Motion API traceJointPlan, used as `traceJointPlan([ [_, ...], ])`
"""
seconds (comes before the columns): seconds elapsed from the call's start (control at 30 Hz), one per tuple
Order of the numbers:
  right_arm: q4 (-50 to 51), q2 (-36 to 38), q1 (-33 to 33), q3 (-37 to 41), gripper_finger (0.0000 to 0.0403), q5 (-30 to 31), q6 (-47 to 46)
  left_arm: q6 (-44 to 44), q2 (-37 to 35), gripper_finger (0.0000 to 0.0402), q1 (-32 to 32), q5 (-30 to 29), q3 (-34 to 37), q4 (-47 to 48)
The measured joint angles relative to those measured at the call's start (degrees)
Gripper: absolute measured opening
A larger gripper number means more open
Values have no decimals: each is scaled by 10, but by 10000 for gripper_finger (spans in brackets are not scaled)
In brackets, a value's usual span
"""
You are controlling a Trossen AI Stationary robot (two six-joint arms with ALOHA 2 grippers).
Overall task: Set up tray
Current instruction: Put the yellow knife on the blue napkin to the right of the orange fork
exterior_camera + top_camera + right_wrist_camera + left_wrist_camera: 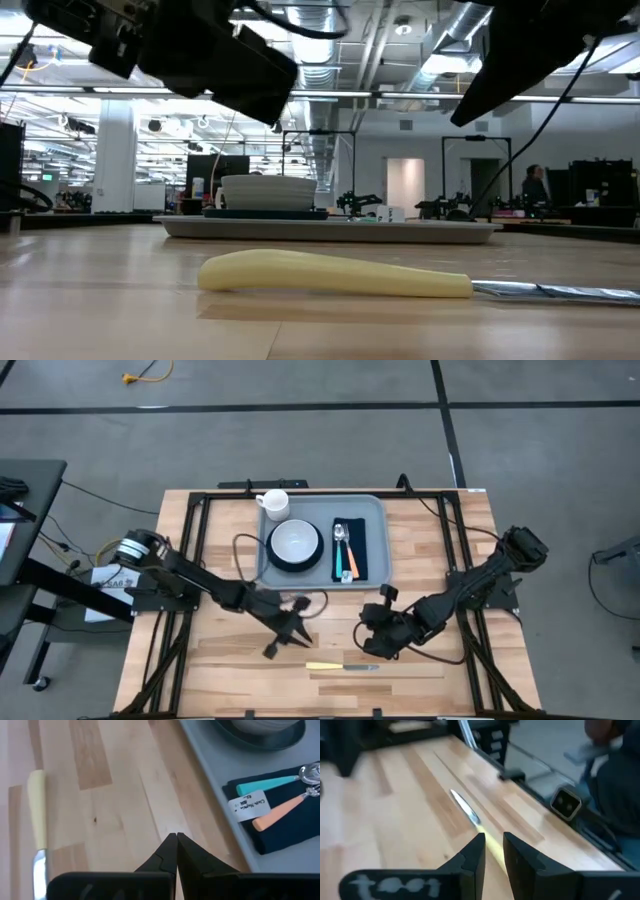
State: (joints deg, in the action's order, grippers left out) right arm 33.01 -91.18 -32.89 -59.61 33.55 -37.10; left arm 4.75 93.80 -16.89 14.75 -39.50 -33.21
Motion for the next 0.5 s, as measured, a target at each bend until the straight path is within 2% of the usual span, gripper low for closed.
traceJointPlan([
  [0.23, -1, 0, -9, 0, 0, 1, -23, -15, 60, 83, -22, 0, -102, 138],
  [0.37, -1, 0, -8, 0, 0, 2, -35, -32, 75, 118, -36, 0, -124, 169],
  [0.5, -3, 0, -8, 0, 0, 3, -35, -47, 75, 154, -53, -27, -125, 178],
])
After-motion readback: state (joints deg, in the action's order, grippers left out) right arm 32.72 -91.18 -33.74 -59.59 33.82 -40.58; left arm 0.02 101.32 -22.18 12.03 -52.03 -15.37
